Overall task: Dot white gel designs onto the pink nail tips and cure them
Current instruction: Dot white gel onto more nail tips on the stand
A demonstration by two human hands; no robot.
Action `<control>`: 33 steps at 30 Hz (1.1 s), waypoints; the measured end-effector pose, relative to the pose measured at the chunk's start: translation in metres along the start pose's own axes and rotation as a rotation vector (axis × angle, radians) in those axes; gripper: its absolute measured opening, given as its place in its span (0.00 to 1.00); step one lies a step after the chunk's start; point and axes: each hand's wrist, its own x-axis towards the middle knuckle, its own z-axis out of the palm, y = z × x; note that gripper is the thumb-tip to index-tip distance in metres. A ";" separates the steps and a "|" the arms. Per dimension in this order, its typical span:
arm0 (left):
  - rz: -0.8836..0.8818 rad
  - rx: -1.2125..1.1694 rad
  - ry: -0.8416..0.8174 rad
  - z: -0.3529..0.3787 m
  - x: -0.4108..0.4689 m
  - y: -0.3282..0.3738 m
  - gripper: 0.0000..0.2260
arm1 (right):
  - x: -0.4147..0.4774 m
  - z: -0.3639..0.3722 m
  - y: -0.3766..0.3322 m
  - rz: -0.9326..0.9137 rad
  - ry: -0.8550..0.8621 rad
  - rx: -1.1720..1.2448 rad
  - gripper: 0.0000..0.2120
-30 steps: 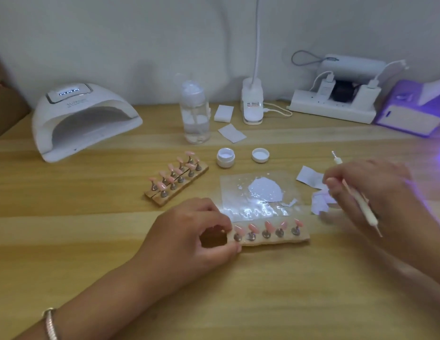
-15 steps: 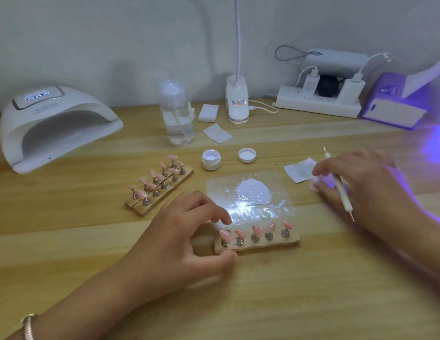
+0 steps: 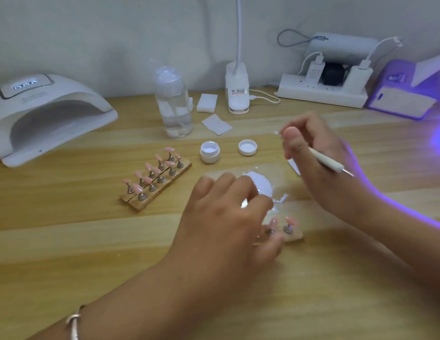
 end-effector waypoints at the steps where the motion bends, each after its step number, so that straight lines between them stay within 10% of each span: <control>1: 0.012 0.049 0.018 0.003 0.005 0.006 0.10 | 0.003 0.004 0.000 0.009 0.007 0.034 0.15; 17: 0.280 0.123 0.311 0.027 0.007 0.018 0.07 | 0.000 0.020 0.023 -0.007 0.127 0.235 0.18; 26: -0.259 -0.730 0.182 0.002 -0.001 -0.046 0.04 | -0.003 0.023 0.020 -0.010 0.000 0.166 0.22; 33: -0.308 -0.868 0.128 0.013 -0.001 -0.063 0.02 | -0.004 0.024 0.019 0.010 -0.041 0.191 0.19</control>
